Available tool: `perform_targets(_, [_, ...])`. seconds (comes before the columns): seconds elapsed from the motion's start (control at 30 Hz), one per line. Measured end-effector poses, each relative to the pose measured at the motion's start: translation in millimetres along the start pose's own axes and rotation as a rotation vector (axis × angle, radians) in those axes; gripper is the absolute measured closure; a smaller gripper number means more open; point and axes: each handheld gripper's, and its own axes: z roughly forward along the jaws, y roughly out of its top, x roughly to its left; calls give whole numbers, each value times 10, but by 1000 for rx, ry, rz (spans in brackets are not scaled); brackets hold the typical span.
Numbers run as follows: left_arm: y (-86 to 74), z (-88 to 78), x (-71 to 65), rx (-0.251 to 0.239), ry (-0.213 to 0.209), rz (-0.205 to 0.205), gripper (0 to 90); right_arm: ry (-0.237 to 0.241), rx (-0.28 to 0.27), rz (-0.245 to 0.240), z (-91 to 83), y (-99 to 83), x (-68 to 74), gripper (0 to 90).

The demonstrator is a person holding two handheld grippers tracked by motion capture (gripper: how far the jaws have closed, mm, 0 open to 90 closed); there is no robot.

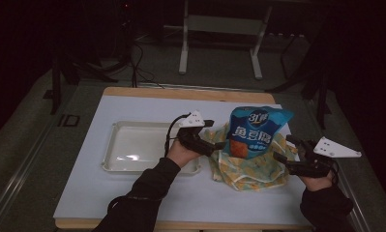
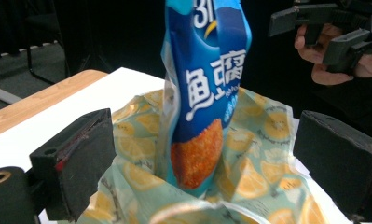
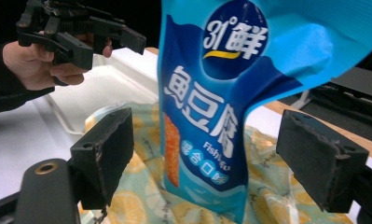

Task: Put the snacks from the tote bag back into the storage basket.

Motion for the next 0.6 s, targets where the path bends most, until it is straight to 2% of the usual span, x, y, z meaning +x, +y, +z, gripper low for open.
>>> perform_targets(0.13, [47,72,59,2,-5,5,76,-10,3,4,31,1,-47,188])
perform_targets(0.33, [67,205,136,2,-26,-12,142,-20,3,9,122,-16,-112,221])
perform_targets(0.47, [78,276,145,4,-29,-13,158,-26,10,28,199,-28,-145,243])
perform_targets(0.6, [88,346,133,4,-35,-3,208,-55,27,33,292,-39,-174,297])
